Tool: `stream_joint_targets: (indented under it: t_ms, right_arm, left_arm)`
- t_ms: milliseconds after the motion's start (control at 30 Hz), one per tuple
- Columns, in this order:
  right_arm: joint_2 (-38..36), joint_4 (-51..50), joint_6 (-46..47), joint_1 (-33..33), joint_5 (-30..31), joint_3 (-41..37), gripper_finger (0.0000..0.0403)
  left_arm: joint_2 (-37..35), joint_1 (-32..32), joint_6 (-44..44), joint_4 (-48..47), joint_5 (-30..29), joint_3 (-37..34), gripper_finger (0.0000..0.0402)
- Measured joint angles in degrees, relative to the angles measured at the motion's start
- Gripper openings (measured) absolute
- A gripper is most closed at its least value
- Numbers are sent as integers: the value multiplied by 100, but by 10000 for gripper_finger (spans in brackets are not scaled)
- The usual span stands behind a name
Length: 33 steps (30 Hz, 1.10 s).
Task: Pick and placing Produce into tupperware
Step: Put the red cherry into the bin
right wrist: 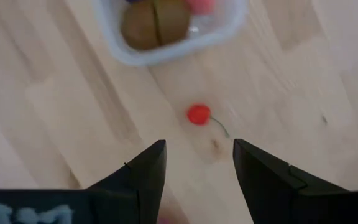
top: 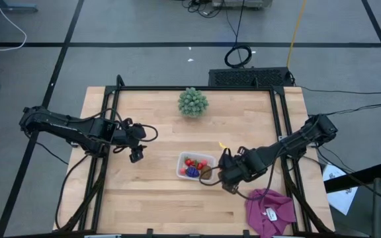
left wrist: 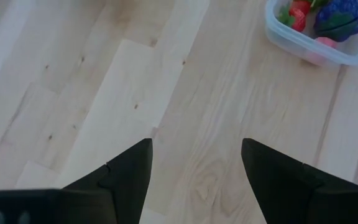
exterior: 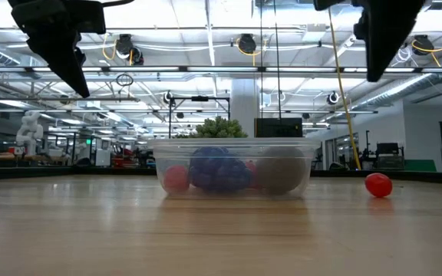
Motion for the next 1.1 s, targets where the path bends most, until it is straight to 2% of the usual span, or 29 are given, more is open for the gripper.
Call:
stream_joint_targets:
  t_ms: [300, 467, 600, 900, 1100]
  right_arm:
    - [0, 1380, -123, -79, -79, -2, 178]
    - [0, 1225, -1158, -52, -373, -2, 178]
    - [0, 1017, -1480, -53, -387, -2, 178]
    - [-4, 781, -1427, -106, -364, -88, 178]
    - [-4, 768, -794, -249, -374, -588, 178]
  left_arm:
    - [0, 0, 181, -2, -2, 0, 253]
    - [0, 0, 217, -4, -2, 0, 253]
    - [0, 0, 211, -7, -4, 0, 253]
    - [0, 0, 235, -7, -7, 0, 253]
    - [0, 0, 250, -7, -15, 0, 253]
